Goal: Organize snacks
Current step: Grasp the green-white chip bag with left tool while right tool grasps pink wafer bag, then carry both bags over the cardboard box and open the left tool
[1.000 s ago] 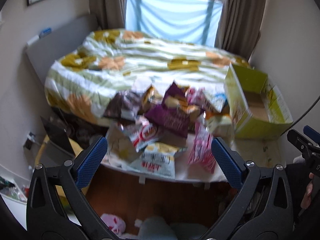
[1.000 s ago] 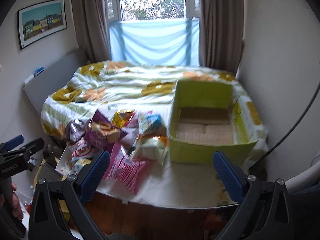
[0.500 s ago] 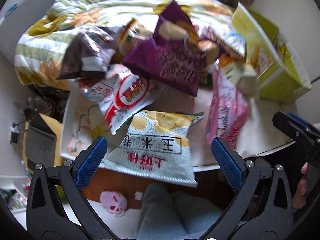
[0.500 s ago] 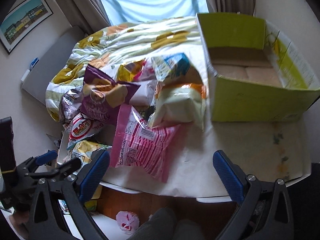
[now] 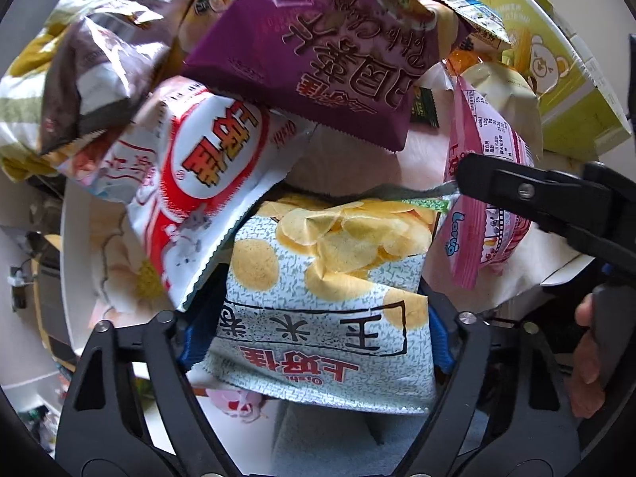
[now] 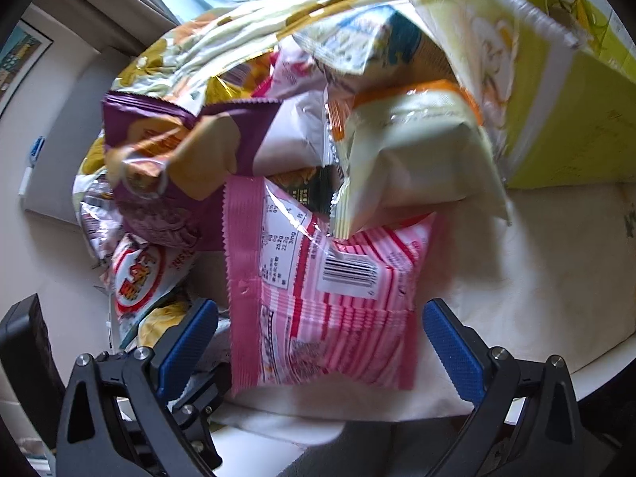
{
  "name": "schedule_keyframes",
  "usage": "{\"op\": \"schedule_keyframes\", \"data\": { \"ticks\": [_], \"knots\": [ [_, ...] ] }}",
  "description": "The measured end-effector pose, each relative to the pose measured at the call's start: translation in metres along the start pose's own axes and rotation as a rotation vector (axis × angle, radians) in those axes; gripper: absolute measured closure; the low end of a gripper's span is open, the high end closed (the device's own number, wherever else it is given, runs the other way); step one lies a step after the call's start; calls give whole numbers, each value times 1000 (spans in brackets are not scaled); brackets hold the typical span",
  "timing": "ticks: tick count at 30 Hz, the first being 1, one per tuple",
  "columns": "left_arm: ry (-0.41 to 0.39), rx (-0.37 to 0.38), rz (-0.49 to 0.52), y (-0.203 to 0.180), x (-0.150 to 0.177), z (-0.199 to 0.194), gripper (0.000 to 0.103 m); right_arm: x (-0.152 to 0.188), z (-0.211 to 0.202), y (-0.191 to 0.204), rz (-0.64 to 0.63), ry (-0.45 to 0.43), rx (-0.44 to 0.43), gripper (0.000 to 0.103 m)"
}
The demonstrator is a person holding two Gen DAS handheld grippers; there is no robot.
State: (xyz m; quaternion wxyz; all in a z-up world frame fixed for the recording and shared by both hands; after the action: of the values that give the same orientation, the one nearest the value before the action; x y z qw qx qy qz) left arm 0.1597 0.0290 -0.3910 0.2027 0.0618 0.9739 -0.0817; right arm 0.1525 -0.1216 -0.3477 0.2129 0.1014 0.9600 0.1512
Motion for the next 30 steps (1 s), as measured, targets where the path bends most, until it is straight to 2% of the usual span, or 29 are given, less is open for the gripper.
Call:
{"op": "schedule_keyframes", "data": {
  "ticks": [7,11,14,19,24,30],
  "knots": [
    [6,10,21,-3,-2,4,33,-4,10,-9,14,0,31,0],
    [0,0,38,-17,0,8,36,-1,11,-15,34,4,17,1],
    [-5,-3,44,-22,1,6,38,1,8,-19,41,3,-6,8],
    [-14,-4,48,-40,7,-1,41,6,-3,-22,17,-5,-28,32],
    [-33,-12,61,-58,10,-7,43,10,-14,-31,56,-8,-90,38],
    [-68,-9,69,-79,19,-25,43,8,-35,-38,71,-38,-129,37]
  ]
}}
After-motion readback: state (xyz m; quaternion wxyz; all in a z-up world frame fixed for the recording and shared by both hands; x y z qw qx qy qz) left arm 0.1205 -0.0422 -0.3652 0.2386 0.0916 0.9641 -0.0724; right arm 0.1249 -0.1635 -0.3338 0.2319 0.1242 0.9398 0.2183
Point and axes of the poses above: each gripper's, at about its wrist camera, not at the fingertips, and z roughly the way its jaws point, y to its left, x to its underside, the point moved 10 cm from there along z, roughly the way its jaws point, and after that the axes turned 11 degrees about -y, right-handed, at the moved point
